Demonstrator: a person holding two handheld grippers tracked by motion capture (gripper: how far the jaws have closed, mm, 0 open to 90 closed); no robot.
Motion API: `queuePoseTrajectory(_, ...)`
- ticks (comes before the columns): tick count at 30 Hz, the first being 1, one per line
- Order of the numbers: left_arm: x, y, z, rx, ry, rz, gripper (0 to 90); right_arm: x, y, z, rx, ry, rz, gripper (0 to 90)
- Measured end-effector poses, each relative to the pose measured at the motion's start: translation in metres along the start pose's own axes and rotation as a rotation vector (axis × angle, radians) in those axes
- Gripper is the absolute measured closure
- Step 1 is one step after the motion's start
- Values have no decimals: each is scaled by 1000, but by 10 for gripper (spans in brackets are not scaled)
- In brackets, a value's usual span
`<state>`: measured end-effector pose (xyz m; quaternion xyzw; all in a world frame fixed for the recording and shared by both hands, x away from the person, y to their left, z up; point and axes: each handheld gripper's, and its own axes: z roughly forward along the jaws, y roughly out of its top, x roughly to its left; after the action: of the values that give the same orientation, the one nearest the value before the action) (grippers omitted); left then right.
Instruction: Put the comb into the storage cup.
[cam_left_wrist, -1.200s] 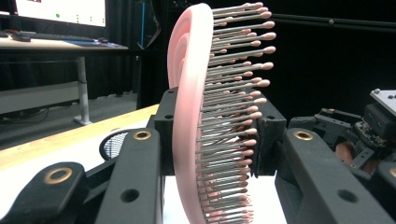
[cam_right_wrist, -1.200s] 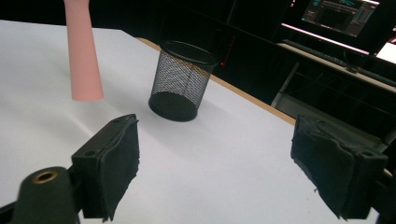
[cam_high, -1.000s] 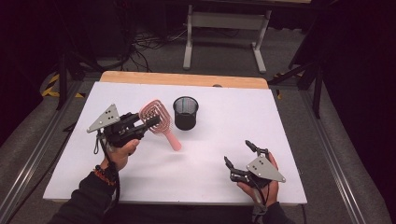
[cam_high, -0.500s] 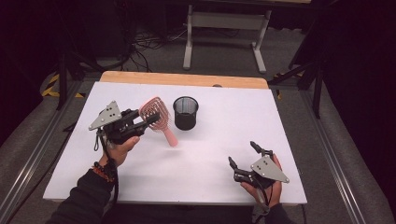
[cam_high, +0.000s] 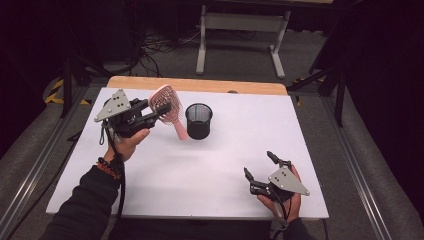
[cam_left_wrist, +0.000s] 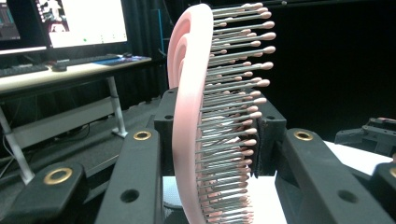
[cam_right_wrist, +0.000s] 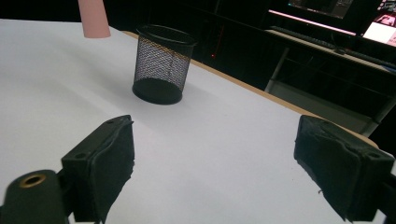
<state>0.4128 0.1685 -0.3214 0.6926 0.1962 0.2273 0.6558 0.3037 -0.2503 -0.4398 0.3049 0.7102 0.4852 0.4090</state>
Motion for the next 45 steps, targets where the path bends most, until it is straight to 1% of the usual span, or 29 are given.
queuePoseTrajectory(4,3,9,6,1,2,12,635,-1,0,1,-7,3,9,130)
queuePoseTrajectory(8,5,15,10,3,3,27,635,0,0,1,-7,4,5,130)
queuePoseTrajectory(10,7,19,13,6,-1,29,635,0,0,2,-6,7,5,129)
queuePoseTrajectory(13,10,23,18,-2,-8,33,635,1,0,2,-7,6,2,129)
queuePoseTrajectory(16,12,27,23,-3,-4,35,635,1,0,2,-7,7,2,130)
queuePoseTrajectory(18,13,31,28,4,-6,49,635,0,0,2,-7,7,4,130)
queuePoseTrajectory(21,14,34,31,5,-8,55,636,0,0,2,-5,5,4,130)
queuePoseTrajectory(23,14,36,34,-1,-9,54,635,-1,0,2,-5,4,6,130)
queuePoseTrajectory(29,16,43,45,-1,-12,66,635,-1,0,1,-6,6,6,130)
queuePoseTrajectory(31,17,45,49,4,-10,63,635,-1,0,1,-9,5,7,131)
queuePoseTrajectory(33,18,46,53,5,-1,65,636,-1,0,1,-9,5,7,131)
queuePoseTrajectory(37,22,46,63,10,0,67,635,-1,0,1,-11,7,6,132)
queuePoseTrajectory(39,23,44,68,22,0,64,635,-1,0,1,-11,7,6,132)
queuePoseTrajectory(40,25,42,71,30,8,64,635,-2,0,1,-10,8,6,131)
queuePoseTrajectory(42,27,39,75,28,7,56,635,-2,0,1,-8,8,6,131)
queuePoseTrajectory(44,30,36,79,41,16,50,635,-2,0,1,-11,7,5,132)
queuePoseTrajectory(45,30,35,81,36,14,44,635,-2,0,1,-11,7,5,132)
